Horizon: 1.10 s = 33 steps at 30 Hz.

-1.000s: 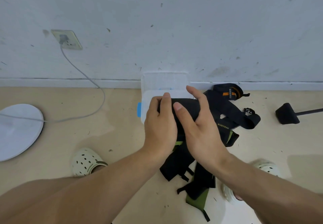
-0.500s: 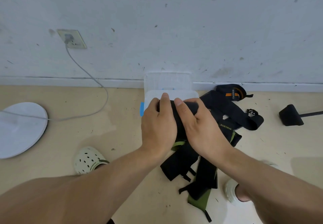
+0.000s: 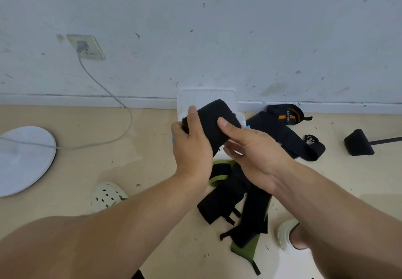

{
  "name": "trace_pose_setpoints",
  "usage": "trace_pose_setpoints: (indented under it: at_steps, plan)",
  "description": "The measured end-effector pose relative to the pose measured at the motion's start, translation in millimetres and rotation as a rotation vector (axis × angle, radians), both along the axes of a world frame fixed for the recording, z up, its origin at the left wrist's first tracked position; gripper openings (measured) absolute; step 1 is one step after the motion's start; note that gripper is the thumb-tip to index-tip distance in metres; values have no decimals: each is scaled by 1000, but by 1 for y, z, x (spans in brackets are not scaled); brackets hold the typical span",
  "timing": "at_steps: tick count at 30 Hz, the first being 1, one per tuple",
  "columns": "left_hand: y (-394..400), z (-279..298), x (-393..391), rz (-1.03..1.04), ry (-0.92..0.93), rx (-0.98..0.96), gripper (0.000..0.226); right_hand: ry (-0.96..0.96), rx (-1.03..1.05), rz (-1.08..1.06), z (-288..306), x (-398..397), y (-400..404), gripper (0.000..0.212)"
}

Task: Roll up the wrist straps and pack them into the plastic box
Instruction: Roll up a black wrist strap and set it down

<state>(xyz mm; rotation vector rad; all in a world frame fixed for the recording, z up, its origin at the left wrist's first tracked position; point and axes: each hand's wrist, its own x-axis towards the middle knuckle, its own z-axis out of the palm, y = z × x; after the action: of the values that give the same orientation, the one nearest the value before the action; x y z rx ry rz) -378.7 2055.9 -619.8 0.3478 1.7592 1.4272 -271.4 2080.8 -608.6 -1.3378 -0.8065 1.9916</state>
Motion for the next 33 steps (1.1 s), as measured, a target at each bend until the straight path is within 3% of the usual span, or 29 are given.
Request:
trace_pose_setpoints:
  at_steps: [5,8,13,19,23,26,33]
  plan:
    - [-4,-15,-13,-299,-19,-5,41,15,-67,-95,-4,8,21,34]
    - [-11,-36,-42,-557,81,-90,39,-108,-40,68,-23,6,26,30]
    - [-22,-102,-75,-938,221,-257,64,-222,-189,239,-86,2,16,31]
    - [-28,-198,-58,-830,251,-412,60,-529,-140,241,-198,-21,9,48]
    - [-32,-251,-59,-656,258,-516,51,-550,-154,210,-268,-46,0,61]
    - [-26,-283,-67,-573,262,-562,53,-527,-157,136,-307,-64,-3,57]
    - [-16,-331,-85,-615,325,-568,53,-573,-149,124,-361,-76,-7,42]
